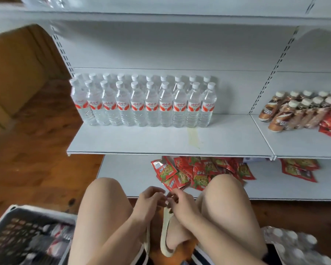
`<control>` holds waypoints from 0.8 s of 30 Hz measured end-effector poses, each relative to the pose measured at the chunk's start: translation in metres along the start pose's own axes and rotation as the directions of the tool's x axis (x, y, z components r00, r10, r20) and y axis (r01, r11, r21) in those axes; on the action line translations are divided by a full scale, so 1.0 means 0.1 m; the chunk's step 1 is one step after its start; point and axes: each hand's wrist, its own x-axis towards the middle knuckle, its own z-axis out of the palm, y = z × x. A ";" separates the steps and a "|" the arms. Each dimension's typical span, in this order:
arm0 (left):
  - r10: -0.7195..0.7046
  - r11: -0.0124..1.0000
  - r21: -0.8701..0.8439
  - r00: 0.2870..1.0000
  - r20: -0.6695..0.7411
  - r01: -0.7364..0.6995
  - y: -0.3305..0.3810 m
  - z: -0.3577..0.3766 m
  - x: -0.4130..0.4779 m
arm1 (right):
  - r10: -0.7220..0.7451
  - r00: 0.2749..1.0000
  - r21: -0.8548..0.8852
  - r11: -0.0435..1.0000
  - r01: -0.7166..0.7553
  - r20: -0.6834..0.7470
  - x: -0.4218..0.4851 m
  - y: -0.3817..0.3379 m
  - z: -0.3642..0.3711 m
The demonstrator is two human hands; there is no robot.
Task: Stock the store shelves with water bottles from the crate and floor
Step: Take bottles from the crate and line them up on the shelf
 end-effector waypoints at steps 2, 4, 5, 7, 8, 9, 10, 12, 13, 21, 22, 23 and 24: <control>0.025 1.000 0.019 0.999 -0.025 -0.024 0.02 -0.03 -0.06 | -0.058 0.997 -0.005 0.998 0.058 0.046 -0.03 -0.04 0.00; 0.034 0.998 0.052 0.997 -0.063 -0.030 0.02 -0.07 -0.11 | -0.077 0.995 -0.005 0.997 0.077 0.070 -0.03 -0.06 0.04; 0.038 0.997 0.066 0.996 -0.083 -0.032 0.01 -0.09 -0.14 | -0.083 0.993 -0.009 0.996 0.085 0.084 -0.05 -0.08 0.06; 0.047 0.995 0.095 0.991 -0.128 -0.035 0.00 -0.16 -0.21 | -0.114 0.985 -0.016 0.993 0.117 0.126 -0.04 -0.12 0.13; 0.054 0.994 0.107 0.987 -0.153 -0.038 -0.01 -0.20 -0.26 | -0.130 0.979 -0.011 0.991 0.134 0.158 -0.04 -0.15 0.16; 0.063 0.993 0.112 0.981 -0.181 -0.043 -0.01 -0.25 -0.32 | -0.141 0.972 -0.005 0.990 0.144 0.188 -0.04 -0.20 0.20; 0.070 0.993 0.110 0.975 -0.212 -0.047 0.00 -0.30 -0.38 | -0.154 0.965 0.001 0.988 0.157 0.211 -0.02 -0.23 0.25; 0.073 0.995 0.081 0.959 -0.275 -0.052 -0.02 -0.42 -0.49 | -0.178 0.954 0.031 0.984 0.175 0.243 0.02 -0.31 0.35; 0.076 0.996 0.071 0.948 -0.309 -0.057 -0.04 -0.49 -0.56 | -0.188 0.947 0.045 0.982 0.182 0.262 0.06 -0.33 0.43; 0.004 1.000 -0.013 0.822 -0.570 -0.014 -0.45 -0.99 -1.12 | -0.336 0.820 -0.020 0.921 0.388 0.465 -0.25 -0.86 0.93; -0.001 1.000 -0.022 0.801 -0.599 -0.016 -0.49 -1.05 -1.20 | -0.352 0.799 -0.029 0.908 0.417 0.488 -0.29 -0.91 1.00; -0.011 0.999 -0.042 0.776 -0.631 -0.020 -0.55 -1.11 -1.28 | -0.361 0.777 -0.041 0.895 0.443 0.516 -0.33 -0.96 1.09; -0.034 0.997 -0.070 0.749 -0.662 -0.017 -0.61 -1.17 -1.37 | -0.369 0.750 -0.053 0.880 0.472 0.549 -0.39 -1.00 1.17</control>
